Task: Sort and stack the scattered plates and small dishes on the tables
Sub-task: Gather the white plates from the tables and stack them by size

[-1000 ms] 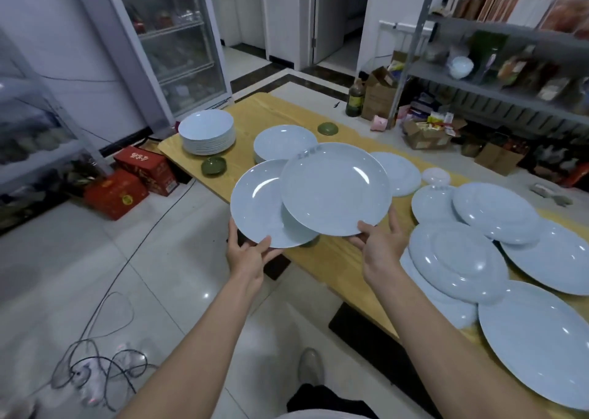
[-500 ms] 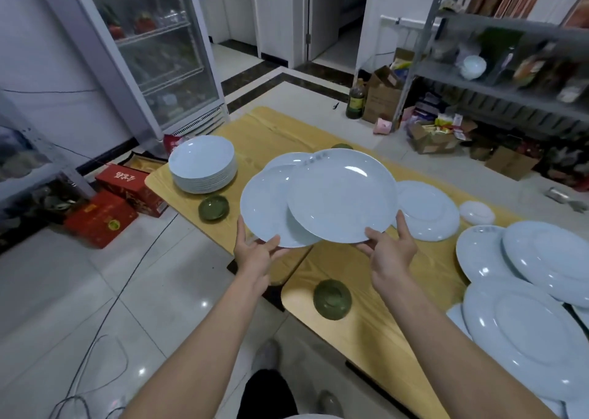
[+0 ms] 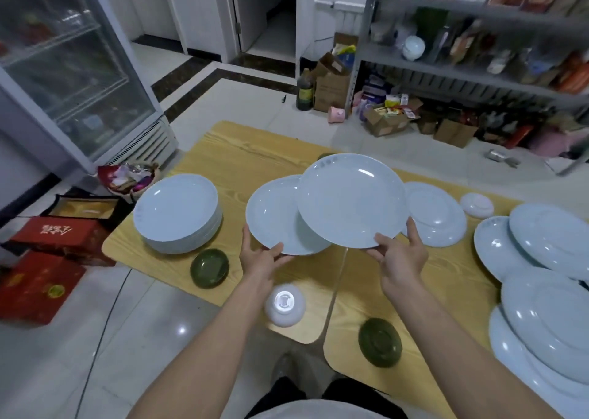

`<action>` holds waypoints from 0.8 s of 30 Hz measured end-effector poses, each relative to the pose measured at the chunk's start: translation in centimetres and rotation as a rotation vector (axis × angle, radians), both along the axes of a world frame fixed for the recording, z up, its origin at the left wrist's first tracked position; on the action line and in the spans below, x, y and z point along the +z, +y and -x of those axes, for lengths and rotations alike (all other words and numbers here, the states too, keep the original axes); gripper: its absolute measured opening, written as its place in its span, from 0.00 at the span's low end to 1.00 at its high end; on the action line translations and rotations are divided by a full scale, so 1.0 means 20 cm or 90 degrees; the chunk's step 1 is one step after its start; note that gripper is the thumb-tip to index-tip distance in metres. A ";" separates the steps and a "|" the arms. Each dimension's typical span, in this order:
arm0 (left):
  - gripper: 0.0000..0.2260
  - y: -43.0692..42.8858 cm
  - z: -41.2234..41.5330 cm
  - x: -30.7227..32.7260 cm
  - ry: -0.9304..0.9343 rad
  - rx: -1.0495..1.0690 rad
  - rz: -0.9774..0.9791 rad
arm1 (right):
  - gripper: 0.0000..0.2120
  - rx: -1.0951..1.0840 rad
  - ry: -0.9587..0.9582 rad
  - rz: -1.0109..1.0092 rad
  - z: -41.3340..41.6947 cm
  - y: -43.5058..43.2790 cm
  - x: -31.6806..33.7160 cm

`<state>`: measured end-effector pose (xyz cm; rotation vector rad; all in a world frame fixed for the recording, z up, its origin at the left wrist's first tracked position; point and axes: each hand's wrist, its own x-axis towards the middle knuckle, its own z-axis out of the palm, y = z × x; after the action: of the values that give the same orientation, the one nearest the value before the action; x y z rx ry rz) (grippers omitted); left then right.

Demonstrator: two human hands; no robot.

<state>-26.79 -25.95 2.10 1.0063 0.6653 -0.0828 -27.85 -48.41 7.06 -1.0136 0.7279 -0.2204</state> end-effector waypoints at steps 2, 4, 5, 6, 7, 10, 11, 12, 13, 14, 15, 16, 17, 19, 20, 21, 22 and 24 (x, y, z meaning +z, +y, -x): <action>0.45 0.02 -0.04 -0.02 0.016 -0.013 0.002 | 0.42 -0.011 0.006 0.002 -0.02 0.01 0.00; 0.45 0.03 -0.08 -0.03 0.033 -0.026 -0.007 | 0.42 -0.018 0.013 0.007 -0.04 0.02 -0.01; 0.45 0.03 -0.09 -0.04 0.041 -0.034 -0.017 | 0.42 -0.020 0.016 0.011 -0.05 0.03 -0.02; 0.45 0.03 -0.11 -0.05 0.047 -0.043 -0.025 | 0.42 -0.023 0.019 0.014 -0.06 0.03 -0.02; 0.45 0.04 -0.12 -0.06 0.049 -0.050 -0.029 | 0.42 -0.027 0.020 0.016 -0.07 0.03 -0.03; 0.45 0.04 -0.16 -0.08 0.049 -0.064 -0.035 | 0.42 -0.032 0.024 0.016 -0.11 0.05 -0.04; 0.45 0.05 -0.17 -0.09 0.052 -0.068 -0.036 | 0.42 -0.030 0.025 0.015 -0.12 0.06 -0.05; 0.45 0.05 -0.19 -0.10 0.054 -0.072 -0.037 | 0.42 -0.029 0.025 0.012 -0.13 0.06 -0.05; 0.45 0.06 -0.20 -0.10 0.055 -0.077 -0.040 | 0.42 -0.029 0.024 0.006 -0.14 0.07 -0.06; 0.45 0.06 -0.21 -0.11 0.056 -0.085 -0.050 | 0.42 -0.029 0.024 0.000 -0.15 0.08 -0.06; 0.45 0.07 -0.22 -0.11 0.059 -0.093 -0.064 | 0.42 -0.027 0.027 -0.003 -0.16 0.09 -0.06; 0.45 0.08 -0.23 -0.11 0.065 -0.101 -0.077 | 0.42 -0.024 0.029 -0.003 -0.17 0.09 -0.07; 0.45 0.08 -0.24 -0.12 0.070 -0.105 -0.083 | 0.42 -0.021 0.029 -0.002 -0.18 0.10 -0.07; 0.44 0.07 -0.25 -0.14 0.073 -0.110 -0.085 | 0.42 -0.017 0.027 -0.006 -0.20 0.11 -0.09; 0.44 0.07 -0.25 -0.15 0.074 -0.111 -0.084 | 0.42 -0.015 0.029 -0.005 -0.20 0.11 -0.09; 0.44 0.07 -0.25 -0.16 0.075 -0.111 -0.081 | 0.42 -0.013 0.030 -0.002 -0.21 0.12 -0.10; 0.44 0.08 -0.26 -0.17 0.074 -0.111 -0.076 | 0.42 -0.008 0.030 -0.001 -0.22 0.12 -0.11; 0.44 0.08 -0.27 -0.18 0.069 -0.116 -0.067 | 0.42 0.002 0.031 -0.005 -0.24 0.13 -0.12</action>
<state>-21.39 -24.41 -1.50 1.1683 0.6810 -0.2656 -23.04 -45.83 4.61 -1.0155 0.7710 -0.1906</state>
